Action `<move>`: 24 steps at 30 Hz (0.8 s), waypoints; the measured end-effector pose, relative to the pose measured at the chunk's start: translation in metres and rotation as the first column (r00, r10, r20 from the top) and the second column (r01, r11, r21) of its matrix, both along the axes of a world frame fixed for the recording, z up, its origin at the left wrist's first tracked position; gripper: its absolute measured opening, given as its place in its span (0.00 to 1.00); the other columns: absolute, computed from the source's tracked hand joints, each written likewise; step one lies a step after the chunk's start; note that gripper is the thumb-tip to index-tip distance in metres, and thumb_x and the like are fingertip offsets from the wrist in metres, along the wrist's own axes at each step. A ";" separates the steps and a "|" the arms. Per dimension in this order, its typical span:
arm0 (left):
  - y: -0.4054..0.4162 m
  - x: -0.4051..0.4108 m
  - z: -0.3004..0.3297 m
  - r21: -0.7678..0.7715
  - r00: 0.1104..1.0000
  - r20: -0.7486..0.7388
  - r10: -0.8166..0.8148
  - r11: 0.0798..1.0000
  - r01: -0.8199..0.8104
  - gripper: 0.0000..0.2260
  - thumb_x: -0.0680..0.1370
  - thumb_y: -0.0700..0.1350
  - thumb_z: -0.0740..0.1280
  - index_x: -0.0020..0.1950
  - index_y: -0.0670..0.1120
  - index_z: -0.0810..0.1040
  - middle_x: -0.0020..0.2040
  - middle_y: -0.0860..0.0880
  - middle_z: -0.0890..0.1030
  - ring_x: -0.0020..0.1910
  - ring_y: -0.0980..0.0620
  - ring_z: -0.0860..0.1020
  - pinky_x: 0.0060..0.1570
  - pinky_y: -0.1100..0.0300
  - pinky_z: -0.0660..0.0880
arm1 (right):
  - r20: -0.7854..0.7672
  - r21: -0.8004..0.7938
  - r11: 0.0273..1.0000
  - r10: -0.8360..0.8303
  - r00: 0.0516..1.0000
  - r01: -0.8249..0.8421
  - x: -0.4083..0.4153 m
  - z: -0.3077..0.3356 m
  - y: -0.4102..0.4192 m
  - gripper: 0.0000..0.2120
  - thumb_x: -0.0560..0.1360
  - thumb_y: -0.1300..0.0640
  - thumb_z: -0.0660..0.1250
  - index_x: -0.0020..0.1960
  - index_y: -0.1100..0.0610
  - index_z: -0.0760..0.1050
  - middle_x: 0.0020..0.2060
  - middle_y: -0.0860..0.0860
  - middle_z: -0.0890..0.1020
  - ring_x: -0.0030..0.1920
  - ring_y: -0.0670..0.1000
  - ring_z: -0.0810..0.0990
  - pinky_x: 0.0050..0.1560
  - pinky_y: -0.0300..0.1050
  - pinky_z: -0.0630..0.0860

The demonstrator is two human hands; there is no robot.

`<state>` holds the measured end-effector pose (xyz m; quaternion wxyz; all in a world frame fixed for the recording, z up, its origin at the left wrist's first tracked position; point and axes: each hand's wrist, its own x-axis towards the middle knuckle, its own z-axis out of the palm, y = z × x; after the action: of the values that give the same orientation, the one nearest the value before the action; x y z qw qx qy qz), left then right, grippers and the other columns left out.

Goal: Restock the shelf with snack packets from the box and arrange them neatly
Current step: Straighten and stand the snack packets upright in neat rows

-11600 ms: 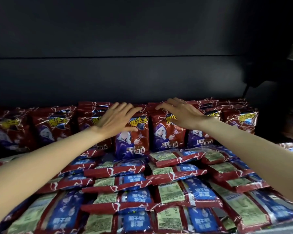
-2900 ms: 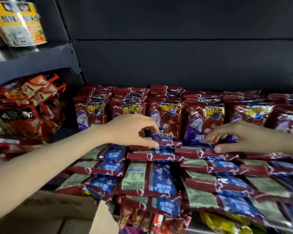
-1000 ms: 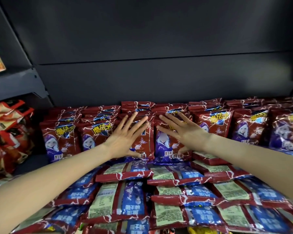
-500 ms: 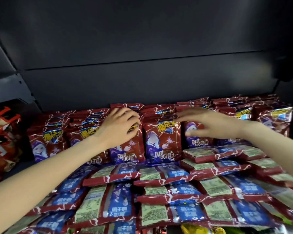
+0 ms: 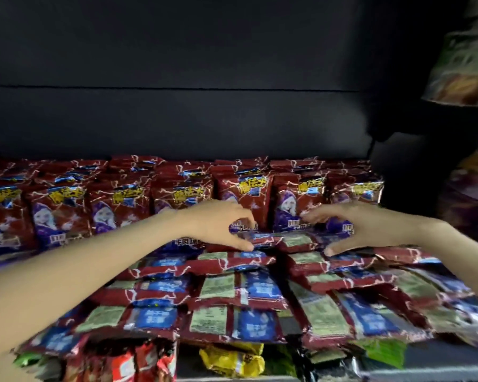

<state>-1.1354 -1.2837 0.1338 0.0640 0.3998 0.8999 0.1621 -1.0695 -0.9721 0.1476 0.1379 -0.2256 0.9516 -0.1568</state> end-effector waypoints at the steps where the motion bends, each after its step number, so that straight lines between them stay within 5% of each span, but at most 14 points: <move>1: 0.002 -0.003 -0.006 -0.068 1.000 0.023 -0.004 0.998 0.005 0.16 0.74 0.58 0.68 0.60 0.61 0.73 0.56 0.64 0.75 0.54 0.66 0.74 0.55 0.67 0.70 | 0.026 0.010 1.000 0.013 1.000 -0.013 -0.002 -0.002 -0.004 0.32 0.68 0.36 0.69 0.68 0.35 0.59 0.63 0.32 0.70 0.63 0.33 0.68 0.63 0.32 0.63; 5: 0.008 -0.004 -0.013 -0.220 1.000 0.008 -0.008 0.975 0.009 0.19 0.73 0.59 0.68 0.62 0.60 0.71 0.61 0.58 0.74 0.55 0.61 0.73 0.57 0.61 0.72 | 0.006 0.078 0.994 0.071 0.997 -0.072 -0.013 -0.001 -0.009 0.29 0.72 0.41 0.68 0.66 0.40 0.57 0.62 0.37 0.72 0.60 0.37 0.70 0.62 0.38 0.67; 9: 0.012 -0.002 0.007 -0.296 0.979 -0.186 -0.082 0.955 0.023 0.16 0.80 0.56 0.57 0.67 0.57 0.66 0.63 0.54 0.75 0.40 0.55 0.79 0.47 0.55 0.77 | -0.307 0.146 0.980 0.174 0.936 -0.134 -0.021 0.001 -0.006 0.18 0.78 0.46 0.61 0.65 0.42 0.58 0.61 0.39 0.73 0.50 0.44 0.77 0.52 0.42 0.75; 12: 0.018 -0.010 0.009 -0.232 0.933 -0.358 -0.034 0.971 -0.054 0.17 0.82 0.49 0.55 0.72 0.54 0.61 0.44 0.52 0.80 0.23 0.57 0.67 0.25 0.65 0.69 | -0.535 0.271 0.950 0.283 0.796 -0.156 -0.031 -0.008 -0.005 0.22 0.80 0.58 0.60 0.68 0.45 0.55 0.62 0.44 0.73 0.46 0.47 0.78 0.39 0.37 0.73; 14: 0.020 -0.015 0.007 -0.177 0.916 -0.400 0.015 0.980 -0.093 0.18 0.83 0.45 0.54 0.72 0.53 0.60 0.34 0.51 0.76 0.22 0.57 0.63 0.22 0.63 0.66 | -0.526 0.411 0.900 0.363 0.769 -0.145 -0.041 -0.013 -0.005 0.25 0.77 0.64 0.60 0.66 0.44 0.56 0.65 0.50 0.72 0.46 0.51 0.80 0.32 0.38 0.71; 18: 0.023 -0.020 0.003 -0.228 0.910 -0.413 -0.017 0.970 -0.086 0.16 0.82 0.51 0.56 0.69 0.53 0.64 0.64 0.52 0.73 0.24 0.59 0.66 0.23 0.65 0.66 | -0.397 0.384 0.905 0.340 0.853 -0.182 -0.052 -0.005 -0.009 0.14 0.79 0.50 0.60 0.63 0.42 0.60 0.67 0.48 0.66 0.47 0.50 0.78 0.43 0.46 0.78; 20: 0.024 -0.019 0.000 -0.301 0.918 -0.396 -0.026 0.948 -0.103 0.20 0.78 0.57 0.61 0.68 0.55 0.62 0.68 0.54 0.69 0.25 0.60 0.66 0.21 0.68 0.61 | -0.343 0.342 0.918 0.319 0.883 -0.199 -0.056 -0.005 -0.010 0.16 0.78 0.52 0.63 0.62 0.43 0.61 0.63 0.46 0.69 0.47 0.49 0.77 0.46 0.48 0.77; 24: 0.025 -0.022 -0.003 -0.264 0.937 -0.350 -0.012 0.960 -0.087 0.23 0.77 0.50 0.67 0.68 0.56 0.61 0.68 0.55 0.68 0.26 0.59 0.68 0.22 0.68 0.63 | -0.311 0.283 0.938 0.288 0.906 -0.201 -0.059 -0.005 -0.007 0.19 0.78 0.63 0.61 0.62 0.44 0.63 0.62 0.44 0.72 0.52 0.47 0.75 0.48 0.47 0.75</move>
<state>-1.1577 -1.2590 0.1310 -0.0443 0.3918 0.9182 -0.0368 -1.1287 -0.9790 0.1428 0.0129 -0.3492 0.9367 0.0229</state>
